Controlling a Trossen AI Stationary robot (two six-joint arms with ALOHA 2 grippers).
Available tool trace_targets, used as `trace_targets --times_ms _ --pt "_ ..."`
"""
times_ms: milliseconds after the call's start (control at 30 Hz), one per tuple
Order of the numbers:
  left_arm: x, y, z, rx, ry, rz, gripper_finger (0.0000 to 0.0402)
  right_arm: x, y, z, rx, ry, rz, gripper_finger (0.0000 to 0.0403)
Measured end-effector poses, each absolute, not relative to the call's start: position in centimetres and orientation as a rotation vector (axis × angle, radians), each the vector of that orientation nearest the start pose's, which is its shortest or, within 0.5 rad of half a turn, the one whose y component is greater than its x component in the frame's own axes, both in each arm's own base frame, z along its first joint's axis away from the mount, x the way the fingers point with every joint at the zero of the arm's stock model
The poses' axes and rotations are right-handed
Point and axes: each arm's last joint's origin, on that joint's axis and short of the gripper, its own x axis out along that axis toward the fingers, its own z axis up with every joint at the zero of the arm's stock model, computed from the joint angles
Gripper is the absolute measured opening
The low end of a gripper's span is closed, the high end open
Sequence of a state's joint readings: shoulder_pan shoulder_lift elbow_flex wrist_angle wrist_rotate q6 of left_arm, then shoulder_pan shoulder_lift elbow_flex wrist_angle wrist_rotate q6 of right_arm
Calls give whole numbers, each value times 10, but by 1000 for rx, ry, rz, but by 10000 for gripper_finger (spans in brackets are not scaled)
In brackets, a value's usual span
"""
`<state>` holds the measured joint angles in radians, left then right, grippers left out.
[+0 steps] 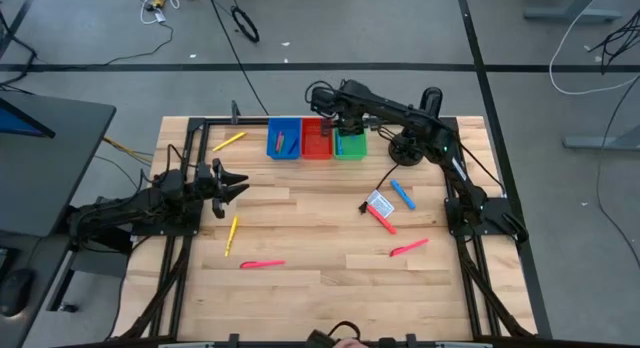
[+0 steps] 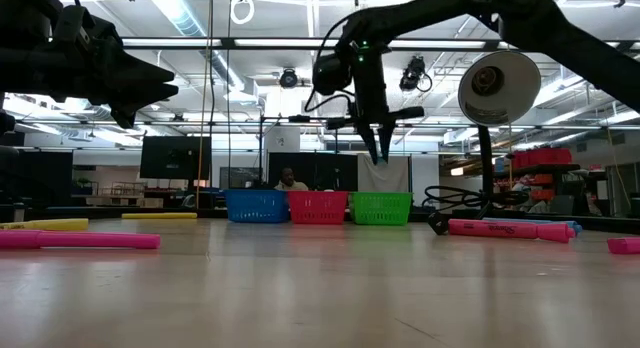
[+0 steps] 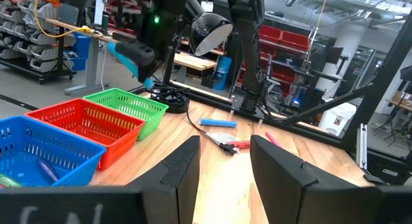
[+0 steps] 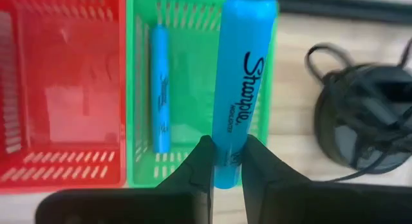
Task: Pick & Place Markers
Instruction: Put the bottom blue highlighter into the green bin
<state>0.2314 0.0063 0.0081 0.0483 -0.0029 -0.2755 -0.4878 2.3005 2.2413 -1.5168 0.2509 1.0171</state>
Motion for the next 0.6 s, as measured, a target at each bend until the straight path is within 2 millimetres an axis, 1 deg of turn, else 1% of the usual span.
trace_targets --times_ms 133,267,600 --pt "95 22 170 -268 -81 225 142 388 -210 232 969 1241 -1326 36" --pt "95 22 170 -267 -82 226 142 390 -206 219 961 1262 -1322 36" --pt "95 22 170 -267 -81 226 142 393 -207 200 976 1222 -1308 36"
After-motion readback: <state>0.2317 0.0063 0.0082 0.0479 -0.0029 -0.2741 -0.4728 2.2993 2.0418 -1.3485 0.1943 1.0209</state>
